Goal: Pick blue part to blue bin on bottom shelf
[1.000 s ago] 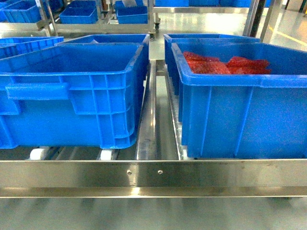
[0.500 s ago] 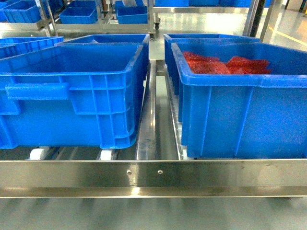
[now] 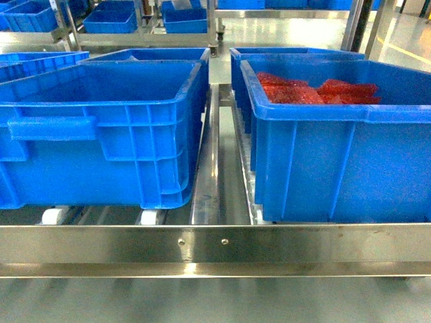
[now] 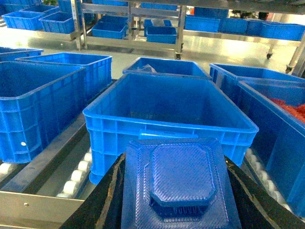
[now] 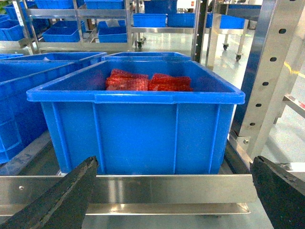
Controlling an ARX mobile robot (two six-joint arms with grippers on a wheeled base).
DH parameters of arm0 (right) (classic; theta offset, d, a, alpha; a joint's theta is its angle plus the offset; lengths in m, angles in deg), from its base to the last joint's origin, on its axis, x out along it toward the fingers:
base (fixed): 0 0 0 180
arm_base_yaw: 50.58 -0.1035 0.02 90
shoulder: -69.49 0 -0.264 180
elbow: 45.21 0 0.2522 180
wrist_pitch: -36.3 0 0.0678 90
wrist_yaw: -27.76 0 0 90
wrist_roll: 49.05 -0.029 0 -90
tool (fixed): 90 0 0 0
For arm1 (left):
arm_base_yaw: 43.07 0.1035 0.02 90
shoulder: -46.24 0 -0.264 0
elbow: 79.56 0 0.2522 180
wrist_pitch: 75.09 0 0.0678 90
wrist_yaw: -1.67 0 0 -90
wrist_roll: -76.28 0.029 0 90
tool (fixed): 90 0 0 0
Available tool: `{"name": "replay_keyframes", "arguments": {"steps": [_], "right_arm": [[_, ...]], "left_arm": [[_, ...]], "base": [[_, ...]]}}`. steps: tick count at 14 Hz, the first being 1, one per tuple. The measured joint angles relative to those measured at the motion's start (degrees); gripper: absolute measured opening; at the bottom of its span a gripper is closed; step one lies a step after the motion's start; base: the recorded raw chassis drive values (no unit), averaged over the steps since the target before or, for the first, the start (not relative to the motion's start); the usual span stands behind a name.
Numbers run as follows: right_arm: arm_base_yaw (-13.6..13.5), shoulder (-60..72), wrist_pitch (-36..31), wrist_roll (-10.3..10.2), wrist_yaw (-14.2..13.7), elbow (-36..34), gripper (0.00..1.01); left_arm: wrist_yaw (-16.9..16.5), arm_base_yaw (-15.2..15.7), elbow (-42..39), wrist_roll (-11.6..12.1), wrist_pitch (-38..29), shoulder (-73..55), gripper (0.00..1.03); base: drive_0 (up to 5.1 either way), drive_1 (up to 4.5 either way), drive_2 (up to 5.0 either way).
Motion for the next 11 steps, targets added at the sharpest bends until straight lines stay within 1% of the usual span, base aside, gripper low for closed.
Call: {"name": "replay_keyframes", "arguments": {"steps": [11], "right_arm": [[0.0, 0.0, 0.0, 0.0, 0.0, 0.0, 0.98]], "left_arm": [[0.0, 0.0, 0.0, 0.0, 0.0, 0.0, 0.43]], "base": [[0.0, 0.0, 0.0]]}}
